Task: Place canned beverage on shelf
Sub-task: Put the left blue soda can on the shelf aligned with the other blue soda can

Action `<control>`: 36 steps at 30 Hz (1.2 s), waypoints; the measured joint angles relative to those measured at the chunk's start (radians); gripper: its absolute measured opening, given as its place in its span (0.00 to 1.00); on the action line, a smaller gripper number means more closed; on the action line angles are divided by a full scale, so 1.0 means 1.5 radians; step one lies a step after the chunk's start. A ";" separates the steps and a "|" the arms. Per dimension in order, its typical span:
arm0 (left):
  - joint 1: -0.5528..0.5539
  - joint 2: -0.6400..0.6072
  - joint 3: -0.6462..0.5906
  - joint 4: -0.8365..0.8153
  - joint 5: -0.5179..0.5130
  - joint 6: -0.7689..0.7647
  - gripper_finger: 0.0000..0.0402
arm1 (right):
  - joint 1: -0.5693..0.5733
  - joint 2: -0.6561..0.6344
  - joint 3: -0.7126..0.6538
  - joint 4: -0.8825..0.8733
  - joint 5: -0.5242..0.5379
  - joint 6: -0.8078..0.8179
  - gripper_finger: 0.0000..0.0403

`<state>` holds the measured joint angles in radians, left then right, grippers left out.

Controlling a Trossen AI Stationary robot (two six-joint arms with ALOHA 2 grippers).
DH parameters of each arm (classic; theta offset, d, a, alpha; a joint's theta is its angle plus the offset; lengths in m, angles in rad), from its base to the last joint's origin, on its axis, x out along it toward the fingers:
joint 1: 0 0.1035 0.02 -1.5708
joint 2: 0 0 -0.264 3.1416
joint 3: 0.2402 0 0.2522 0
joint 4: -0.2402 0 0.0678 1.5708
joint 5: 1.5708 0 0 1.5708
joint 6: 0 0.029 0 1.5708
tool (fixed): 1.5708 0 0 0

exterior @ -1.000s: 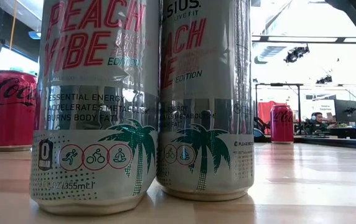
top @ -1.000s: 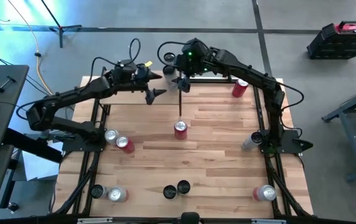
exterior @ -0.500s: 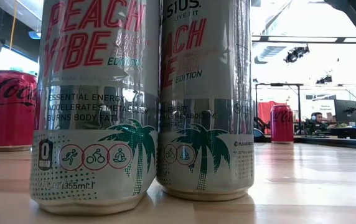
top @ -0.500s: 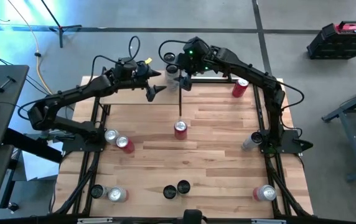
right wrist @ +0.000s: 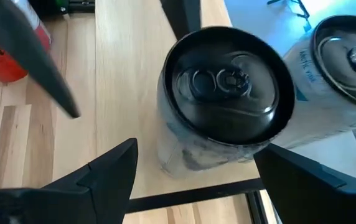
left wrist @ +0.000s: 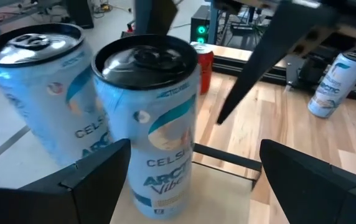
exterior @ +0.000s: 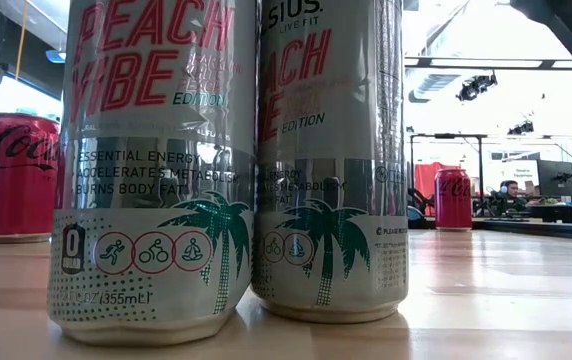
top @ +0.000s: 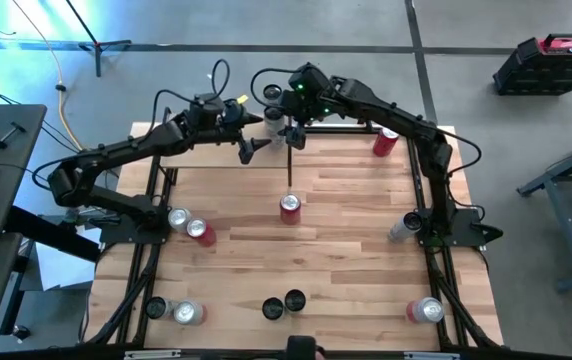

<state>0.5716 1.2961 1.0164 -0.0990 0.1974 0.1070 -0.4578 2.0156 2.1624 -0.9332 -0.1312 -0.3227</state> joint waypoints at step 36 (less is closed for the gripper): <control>0.011 -0.027 0.000 -0.086 -0.034 0.019 0.87 | 0.005 -0.022 -0.001 0.016 0.001 -0.012 0.76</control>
<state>0.5877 1.2549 1.0164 -0.2279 0.1467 0.1356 -0.4507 1.9832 2.1605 -0.9092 -0.1291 -0.3412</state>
